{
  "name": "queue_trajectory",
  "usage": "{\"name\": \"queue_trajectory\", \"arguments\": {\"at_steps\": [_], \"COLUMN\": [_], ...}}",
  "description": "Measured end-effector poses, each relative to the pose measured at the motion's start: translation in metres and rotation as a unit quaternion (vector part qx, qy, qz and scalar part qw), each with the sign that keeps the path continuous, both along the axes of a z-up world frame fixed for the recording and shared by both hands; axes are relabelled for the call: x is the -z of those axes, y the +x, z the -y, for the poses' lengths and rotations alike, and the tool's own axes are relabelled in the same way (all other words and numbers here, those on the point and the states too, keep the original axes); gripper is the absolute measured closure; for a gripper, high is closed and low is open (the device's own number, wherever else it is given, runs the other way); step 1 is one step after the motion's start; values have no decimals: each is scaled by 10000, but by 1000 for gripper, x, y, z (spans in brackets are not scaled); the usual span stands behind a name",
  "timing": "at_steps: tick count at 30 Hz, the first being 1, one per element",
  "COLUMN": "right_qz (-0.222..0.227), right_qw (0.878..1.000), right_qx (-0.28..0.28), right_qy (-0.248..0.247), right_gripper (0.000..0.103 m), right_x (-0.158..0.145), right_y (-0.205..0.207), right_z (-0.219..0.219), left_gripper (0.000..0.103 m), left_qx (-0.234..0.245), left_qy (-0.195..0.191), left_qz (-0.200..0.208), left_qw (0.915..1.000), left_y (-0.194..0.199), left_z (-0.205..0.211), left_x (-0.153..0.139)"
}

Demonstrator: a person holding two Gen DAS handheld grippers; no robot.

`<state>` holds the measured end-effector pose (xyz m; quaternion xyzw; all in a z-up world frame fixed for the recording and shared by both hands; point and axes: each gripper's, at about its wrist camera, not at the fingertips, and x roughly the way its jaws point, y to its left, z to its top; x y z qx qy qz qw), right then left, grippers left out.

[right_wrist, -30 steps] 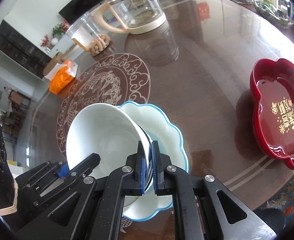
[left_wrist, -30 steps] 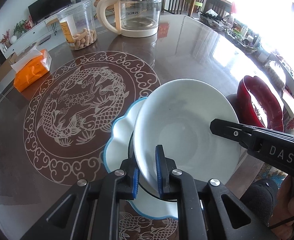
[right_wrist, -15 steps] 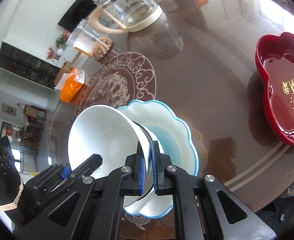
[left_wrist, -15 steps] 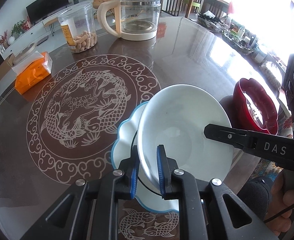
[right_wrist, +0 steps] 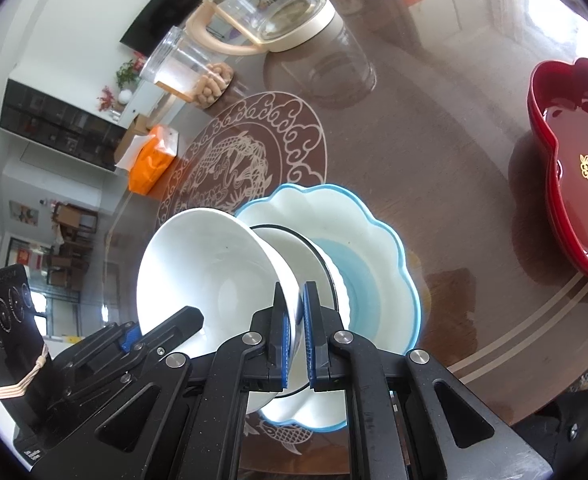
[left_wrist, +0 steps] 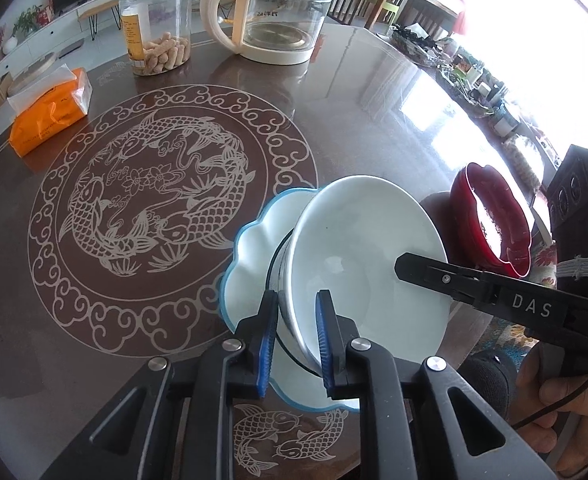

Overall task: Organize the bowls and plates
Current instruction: 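Lower the white bowl into the blue scalloped bowl with the right tool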

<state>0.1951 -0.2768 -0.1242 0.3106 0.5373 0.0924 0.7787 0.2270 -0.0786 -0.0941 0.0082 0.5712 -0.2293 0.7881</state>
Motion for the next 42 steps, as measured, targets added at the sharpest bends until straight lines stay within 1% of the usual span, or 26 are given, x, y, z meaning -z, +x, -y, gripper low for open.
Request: {"name": "queue_trajectory", "arguments": {"at_steps": [1, 7, 13, 16, 22, 25, 28, 34, 36, 38, 39, 40, 42], "right_qz": [-20, -11, -47, -32, 14, 154, 393, 754, 788, 747, 693, 605, 391], "right_qw": [10000, 9999, 9996, 9984, 9942, 9882, 9791, 9614, 9602, 9660, 9700, 9726, 9763], "right_qx": [19, -24, -83, -180, -387, -597, -816, -1222, -1284, -1328, -1329, -1319, -1306], "right_qy": [8, -142, -280, -528, -1006, -1403, -1822, -2348, -2353, -2088, -1917, -1817, -1680], "right_gripper": [95, 95, 95, 95, 95, 95, 94, 93, 92, 82, 75, 74, 74], "right_x": [1, 0, 2, 0, -2, -5, -7, -10, -10, -9, -9, -10, -10], "right_y": [0, 2, 3, 4, 6, 5, 3, 0, 1, 4, 6, 9, 13], "right_z": [1, -2, -5, -11, -22, -31, -40, -51, -51, -48, -46, -45, -43], "left_gripper": [85, 82, 82, 82, 82, 82, 82, 82, 82, 82, 82, 82, 82], "left_qx": [18, 159, 146, 72, -36, -65, -73, -103, -80, -61, -58, -49, -53], "left_qy": [-29, 445, 697, 794, 787, 834, 865, 840, 842, 899, 946, 979, 1031], "left_qz": [-41, 169, 253, 311, 293, 324, 381, 315, 300, 289, 282, 260, 219], "left_qw": [10000, 9987, 9971, 9963, 9965, 9960, 9955, 9959, 9960, 9955, 9951, 9948, 9944], "left_y": [2, -1, -2, -3, -2, -5, -7, -3, -2, -1, 0, 1, 3], "left_z": [0, 7, 4, 1, -1, 1, 2, 2, 3, 6, 7, 8, 10], "left_x": [0, -1, -3, -3, 2, 4, 6, 10, 12, 14, 16, 18, 22]}}
